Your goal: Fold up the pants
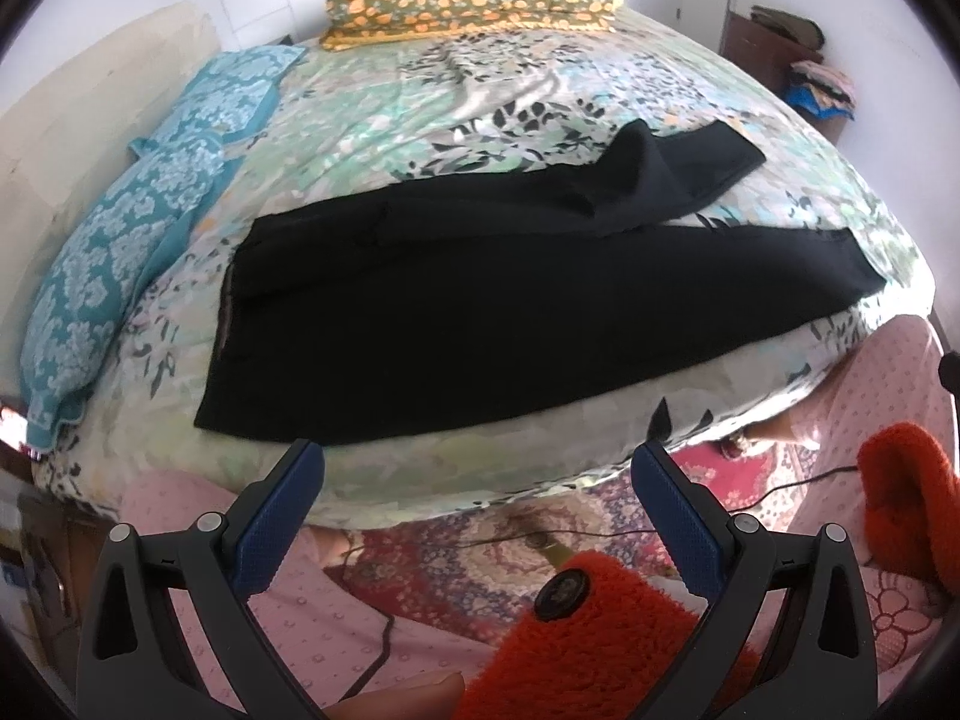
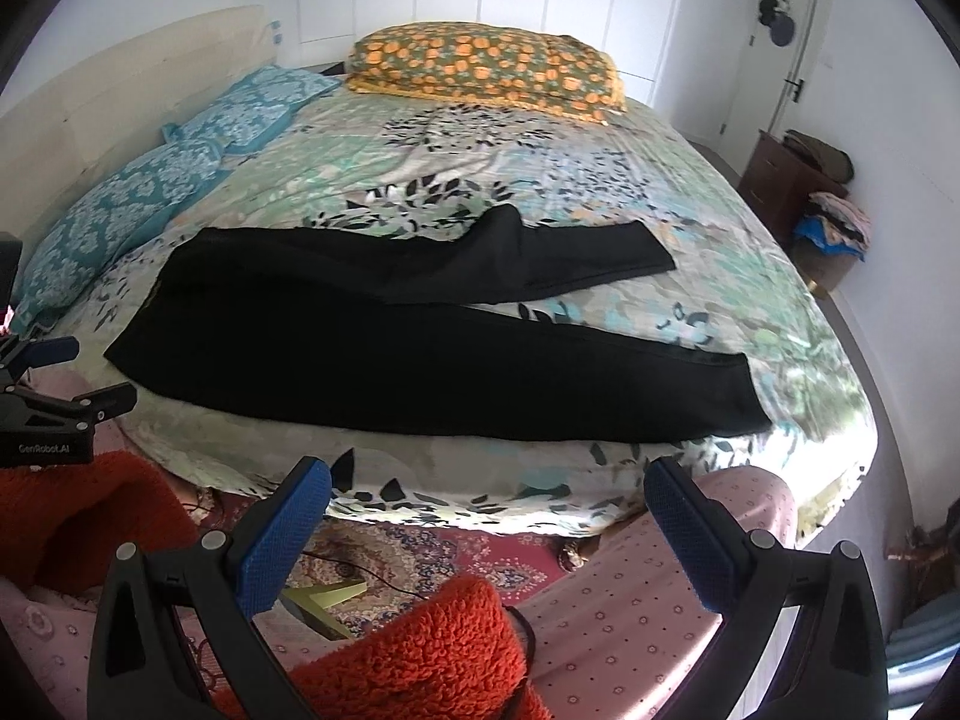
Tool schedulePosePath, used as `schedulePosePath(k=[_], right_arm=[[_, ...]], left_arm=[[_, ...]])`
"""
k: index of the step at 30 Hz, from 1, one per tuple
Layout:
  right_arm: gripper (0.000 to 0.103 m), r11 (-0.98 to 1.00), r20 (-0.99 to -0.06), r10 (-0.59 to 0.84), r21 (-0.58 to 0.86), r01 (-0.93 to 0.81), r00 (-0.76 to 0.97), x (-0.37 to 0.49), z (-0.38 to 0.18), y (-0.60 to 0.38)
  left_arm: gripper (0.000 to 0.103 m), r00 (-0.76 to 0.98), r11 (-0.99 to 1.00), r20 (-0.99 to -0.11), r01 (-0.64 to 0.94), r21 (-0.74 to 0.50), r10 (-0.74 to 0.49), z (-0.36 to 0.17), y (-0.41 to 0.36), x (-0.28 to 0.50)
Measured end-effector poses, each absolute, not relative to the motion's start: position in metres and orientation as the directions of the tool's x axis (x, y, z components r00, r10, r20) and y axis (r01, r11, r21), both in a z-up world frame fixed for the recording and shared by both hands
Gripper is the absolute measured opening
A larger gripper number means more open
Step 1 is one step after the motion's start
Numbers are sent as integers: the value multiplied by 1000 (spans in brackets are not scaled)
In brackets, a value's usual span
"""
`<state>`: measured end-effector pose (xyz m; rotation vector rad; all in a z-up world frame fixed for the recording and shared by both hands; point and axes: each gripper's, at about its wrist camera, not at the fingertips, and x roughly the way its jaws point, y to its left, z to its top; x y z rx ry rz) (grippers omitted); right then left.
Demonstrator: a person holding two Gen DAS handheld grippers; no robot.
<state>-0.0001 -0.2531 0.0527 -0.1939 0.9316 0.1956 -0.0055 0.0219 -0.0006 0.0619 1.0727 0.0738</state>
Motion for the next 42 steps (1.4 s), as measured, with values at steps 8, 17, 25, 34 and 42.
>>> schedulePosePath(k=[8, 17, 25, 34, 42], right_arm=[[103, 945, -812, 146, -55, -322, 566, 2, 50, -241], [103, 935, -816, 159, -57, -351, 555, 5, 49, -230], [103, 969, -831, 61, -85, -234, 554, 11, 46, -252], [103, 956, -834, 40, -128, -264, 551, 14, 43, -242], [103, 928, -823, 119, -108, -358, 555, 13, 42, -224]], left_arm=[[102, 490, 992, -862, -71, 105, 127, 1, 29, -10], [102, 487, 991, -864, -88, 100, 130, 2, 34, -11], [102, 488, 993, -865, -37, 116, 119, 1, 23, -5], [102, 489, 992, -863, -55, 116, 128, 1, 23, -5], [102, 502, 990, -854, -86, 108, 137, 2, 32, -10]])
